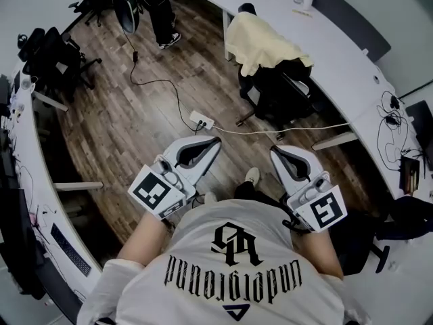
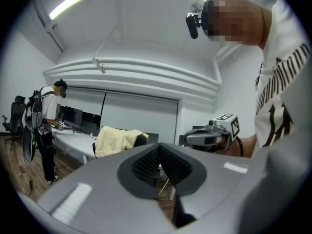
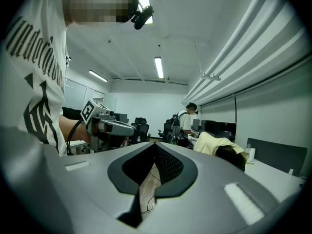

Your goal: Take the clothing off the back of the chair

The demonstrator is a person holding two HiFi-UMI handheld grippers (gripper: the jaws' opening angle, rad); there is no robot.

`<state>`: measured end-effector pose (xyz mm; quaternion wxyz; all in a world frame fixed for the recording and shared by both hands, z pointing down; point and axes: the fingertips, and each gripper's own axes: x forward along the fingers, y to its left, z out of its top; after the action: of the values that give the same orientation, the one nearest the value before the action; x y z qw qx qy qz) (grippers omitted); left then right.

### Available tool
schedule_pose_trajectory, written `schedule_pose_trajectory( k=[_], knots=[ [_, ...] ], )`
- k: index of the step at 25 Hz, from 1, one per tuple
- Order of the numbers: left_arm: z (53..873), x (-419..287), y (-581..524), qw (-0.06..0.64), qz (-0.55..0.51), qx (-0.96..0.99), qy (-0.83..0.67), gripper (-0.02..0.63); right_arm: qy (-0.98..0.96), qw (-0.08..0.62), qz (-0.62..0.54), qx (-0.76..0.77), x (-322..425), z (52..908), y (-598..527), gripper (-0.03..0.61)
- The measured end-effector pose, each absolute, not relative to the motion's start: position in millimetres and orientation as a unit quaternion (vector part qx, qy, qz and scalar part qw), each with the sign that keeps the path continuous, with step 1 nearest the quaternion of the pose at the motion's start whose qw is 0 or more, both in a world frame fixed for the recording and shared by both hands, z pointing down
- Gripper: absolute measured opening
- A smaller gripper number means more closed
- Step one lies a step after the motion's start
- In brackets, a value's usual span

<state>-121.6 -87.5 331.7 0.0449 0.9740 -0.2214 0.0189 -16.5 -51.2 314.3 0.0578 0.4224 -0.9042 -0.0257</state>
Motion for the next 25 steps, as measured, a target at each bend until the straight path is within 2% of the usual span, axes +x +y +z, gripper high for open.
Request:
schedule_pose_trajectory(
  k=[12,25],
  knots=[
    [335,-30,-174,0.034,0.034,0.960,-0.275,0.051,-0.923,0.066,-0.020,0.378,86,322,-145,0.008],
    [342,-5,-241,0.053,0.022,0.956,-0.287,0.052,-0.921,0.083,-0.012,0.380,128,318,-210,0.009]
  ],
)
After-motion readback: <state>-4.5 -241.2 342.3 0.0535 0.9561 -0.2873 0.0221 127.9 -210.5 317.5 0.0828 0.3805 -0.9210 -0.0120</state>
